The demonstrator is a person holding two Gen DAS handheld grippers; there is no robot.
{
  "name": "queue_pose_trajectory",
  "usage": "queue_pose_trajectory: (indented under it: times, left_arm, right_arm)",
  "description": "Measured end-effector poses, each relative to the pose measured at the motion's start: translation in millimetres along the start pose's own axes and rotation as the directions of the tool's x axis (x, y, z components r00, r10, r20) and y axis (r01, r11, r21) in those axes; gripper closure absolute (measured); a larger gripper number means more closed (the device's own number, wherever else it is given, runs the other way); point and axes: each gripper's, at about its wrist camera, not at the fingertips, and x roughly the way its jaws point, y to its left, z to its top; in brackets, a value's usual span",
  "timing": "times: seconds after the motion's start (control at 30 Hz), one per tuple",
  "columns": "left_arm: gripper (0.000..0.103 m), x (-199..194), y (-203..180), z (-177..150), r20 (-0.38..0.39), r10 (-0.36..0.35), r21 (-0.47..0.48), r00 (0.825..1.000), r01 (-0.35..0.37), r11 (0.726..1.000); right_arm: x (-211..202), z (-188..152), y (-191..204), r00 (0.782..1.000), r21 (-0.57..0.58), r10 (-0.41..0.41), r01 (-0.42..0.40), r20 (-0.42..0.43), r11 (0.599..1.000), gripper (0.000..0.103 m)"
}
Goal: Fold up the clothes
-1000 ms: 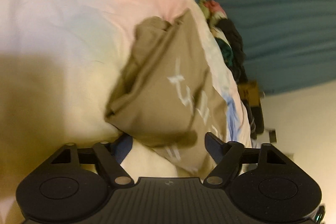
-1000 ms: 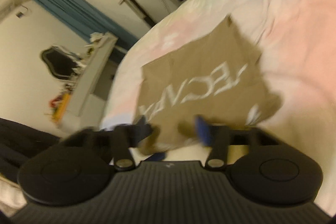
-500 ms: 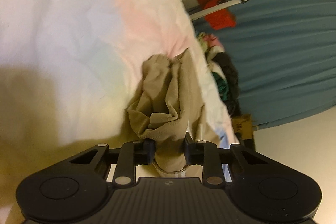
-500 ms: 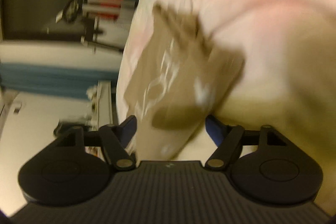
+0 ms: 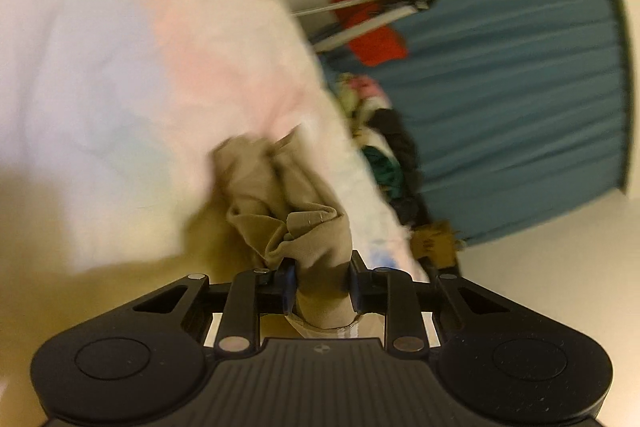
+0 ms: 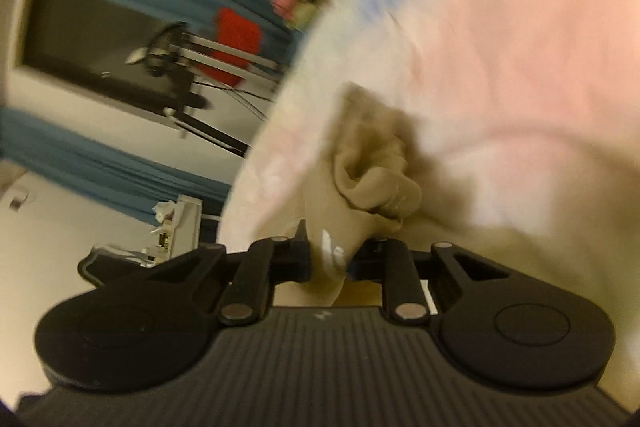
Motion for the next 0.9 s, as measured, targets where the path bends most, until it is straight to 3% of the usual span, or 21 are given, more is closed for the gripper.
queue_pose_trajectory:
  times: [0.1,0.23,0.3,0.37,0.47,0.57,0.63,0.8,0.9]
  left_arm:
    - [0.076,-12,-27,-7,-0.002,-0.059,0.041,0.998,0.059,0.997]
    - [0.076,-10,-71,-27,-0.086,-0.103,0.041,0.991,0.107,0.993]
    - [0.076,8,-90,-36,-0.195,-0.071,0.001,0.978,0.072,0.997]
    - [0.076,36,-112,-42,-0.323,-0.028,-0.017,0.946,0.024,1.0]
    - [0.076,86,-161,-48,-0.401,0.069,0.125,0.913,-0.02,0.992]
    - [0.076,140,-211,-57,-0.418,0.172,0.282,0.892,-0.052,0.958]
    - [0.076,180,-243,-62,-0.396,0.179,0.321,0.901,-0.047,0.946]
    - [0.077,268,-304,-70,-0.332,0.097,0.367,0.938,0.033,0.93]
    - [0.077,313,-326,-77,-0.306,0.06,0.368,0.95,0.06,0.928]
  right_arm:
    - [-35,13,24,0.997,-0.053,0.051,-0.048,0.051,0.997,0.083]
    - [-90,39,35,0.991,-0.092,0.057,-0.046,0.121,0.995,0.083]
    - [-113,57,34,0.989,-0.106,0.034,-0.019,0.144,0.994,0.083]
    - [-128,84,27,0.988,-0.1,0.003,0.013,0.154,0.995,0.083]
    - [-133,126,15,0.987,-0.073,-0.056,0.067,0.149,0.995,0.083]
    - [-116,173,16,0.972,-0.078,-0.079,0.099,0.221,0.992,0.083]
    - [-104,203,17,0.958,-0.081,-0.094,0.12,0.269,0.989,0.083]
    - [-75,280,19,0.913,-0.082,-0.129,0.173,0.386,0.982,0.084]
    - [-57,321,16,0.883,-0.088,-0.144,0.204,0.447,0.975,0.084]
